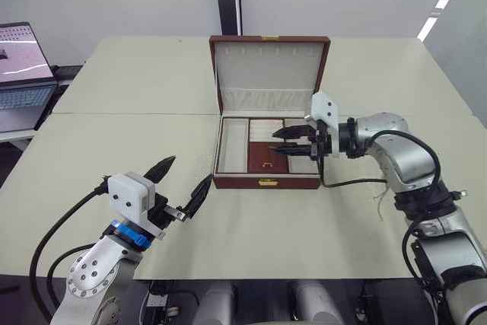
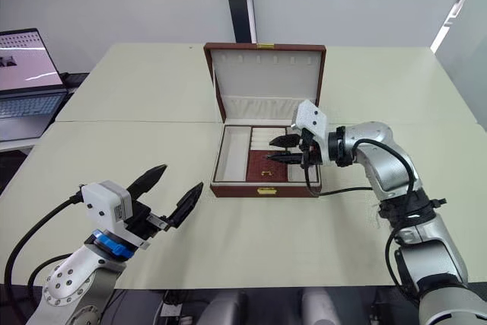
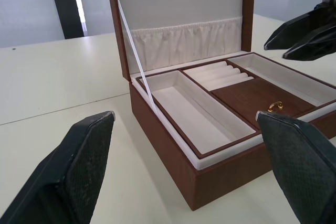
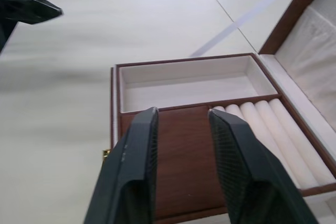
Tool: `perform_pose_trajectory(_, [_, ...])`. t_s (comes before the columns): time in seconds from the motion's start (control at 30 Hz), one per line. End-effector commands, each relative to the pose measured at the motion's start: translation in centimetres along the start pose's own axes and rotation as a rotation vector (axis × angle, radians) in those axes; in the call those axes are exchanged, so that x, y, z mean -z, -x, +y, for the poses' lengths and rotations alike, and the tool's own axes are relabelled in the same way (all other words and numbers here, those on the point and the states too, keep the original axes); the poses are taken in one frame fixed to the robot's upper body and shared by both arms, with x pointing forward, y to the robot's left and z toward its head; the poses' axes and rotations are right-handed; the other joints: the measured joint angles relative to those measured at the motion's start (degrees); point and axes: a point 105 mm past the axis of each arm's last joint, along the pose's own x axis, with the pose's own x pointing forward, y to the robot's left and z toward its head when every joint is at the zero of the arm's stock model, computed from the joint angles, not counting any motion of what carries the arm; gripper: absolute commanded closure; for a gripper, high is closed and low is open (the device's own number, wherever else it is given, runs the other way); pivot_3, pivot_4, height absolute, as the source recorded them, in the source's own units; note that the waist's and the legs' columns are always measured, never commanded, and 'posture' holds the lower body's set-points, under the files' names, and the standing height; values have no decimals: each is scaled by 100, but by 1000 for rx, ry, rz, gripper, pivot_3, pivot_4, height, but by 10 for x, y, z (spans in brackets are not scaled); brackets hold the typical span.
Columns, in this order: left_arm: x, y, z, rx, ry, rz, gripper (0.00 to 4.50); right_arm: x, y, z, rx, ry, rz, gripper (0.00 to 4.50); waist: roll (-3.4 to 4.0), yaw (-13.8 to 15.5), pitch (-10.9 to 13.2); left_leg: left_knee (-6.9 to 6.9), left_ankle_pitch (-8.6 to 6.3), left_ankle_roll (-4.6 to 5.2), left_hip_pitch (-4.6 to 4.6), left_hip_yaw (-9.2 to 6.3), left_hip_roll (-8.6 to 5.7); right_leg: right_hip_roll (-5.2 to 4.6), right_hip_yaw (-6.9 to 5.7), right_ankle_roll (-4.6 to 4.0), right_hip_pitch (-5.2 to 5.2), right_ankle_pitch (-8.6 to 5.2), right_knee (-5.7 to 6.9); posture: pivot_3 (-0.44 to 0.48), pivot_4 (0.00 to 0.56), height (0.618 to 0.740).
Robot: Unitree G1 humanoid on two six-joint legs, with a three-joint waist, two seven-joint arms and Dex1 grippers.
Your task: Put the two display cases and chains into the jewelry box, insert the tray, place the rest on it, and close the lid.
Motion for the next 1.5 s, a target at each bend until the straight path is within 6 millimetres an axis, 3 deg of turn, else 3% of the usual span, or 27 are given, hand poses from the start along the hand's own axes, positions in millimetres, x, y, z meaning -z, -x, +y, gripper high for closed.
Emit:
perform_pose_trajectory(0.03, [-7,-1,-1,2,-26,-27,0,2,-4,-4,39,7,-27,4047,0,0,0,0,0,0,-1,1,0,0,0,0,-1,0,0,0,150,740])
perform_pose_trajectory(0.1, [-8,-2,-1,6,-27,-29,0,10,-8,-4,48,-6,-21,4465,0,0,0,0,0,0,-3,0,-1,0,1,0,-3,0,0,0,150,740])
perform_pose_trajectory(0.33, [-12,-8,-1,13,-29,-35,0,41,-15,5,31,-41,67,4465,1,0,-1,0,0,-1,-2,-1,-1,0,4,0,-4,0,2,0,150,740])
perform_pose_trajectory(0.43, [-15,-11,-2,18,-32,-38,0,45,-15,5,36,-45,72,4465,-1,-1,-3,0,0,0,3,-1,-1,0,3,0,-1,0,2,0,150,740])
perform_pose_trajectory(0.53, [-18,-13,-2,23,-34,-41,0,42,-14,2,46,-55,45,4465,-1,0,-4,0,0,0,4,-1,-1,0,3,0,1,0,2,0,150,740])
perform_pose_trajectory(0.7, [-23,-20,-2,41,-41,-41,0,4,1,-4,59,-91,-155,4465,-1,0,-3,0,0,-1,-1,-2,-1,1,2,0,-2,0,3,0,150,740])
perform_pose_trajectory(0.73, [-23,-21,-1,41,-34,-33,0,-1,12,-4,55,-106,-177,4465,-1,1,-3,0,0,-1,-1,-2,-2,1,2,0,-2,0,3,0,150,740])
perform_pose_trajectory(0.87, [-22,-21,6,45,-5,-7,0,-3,47,-3,58,-145,-182,3712,-1,33,-3,0,0,0,-7,-10,-4,-3,-1,0,-3,0,0,0,150,740])
perform_pose_trajectory(1.0, [-19,-17,19,53,20,35,0,13,82,-7,137,-174,-113,2541,-1,20,-3,0,0,1,-5,-6,-2,0,-1,0,-1,0,1,0,150,740])
perform_pose_trajectory(1.1, [-11,-10,48,44,0,108,0,33,130,-16,287,-216,-67,1675,0,18,-2,0,0,1,-4,0,-1,2,-2,-1,-1,0,4,0,150,740])
perform_pose_trajectory(1.27, [-6,10,88,11,-30,197,0,61,180,-16,465,-221,44,96,-1,2,-2,-2,-1,2,-4,7,-1,2,1,-1,-2,0,1,0,150,740])
perform_pose_trajectory(1.5, [3,43,145,-126,-88,271,0,90,230,-13,649,-248,135,41,0,-14,-2,-3,-1,2,4,19,1,2,10,-1,-1,0,3,0,150,740])
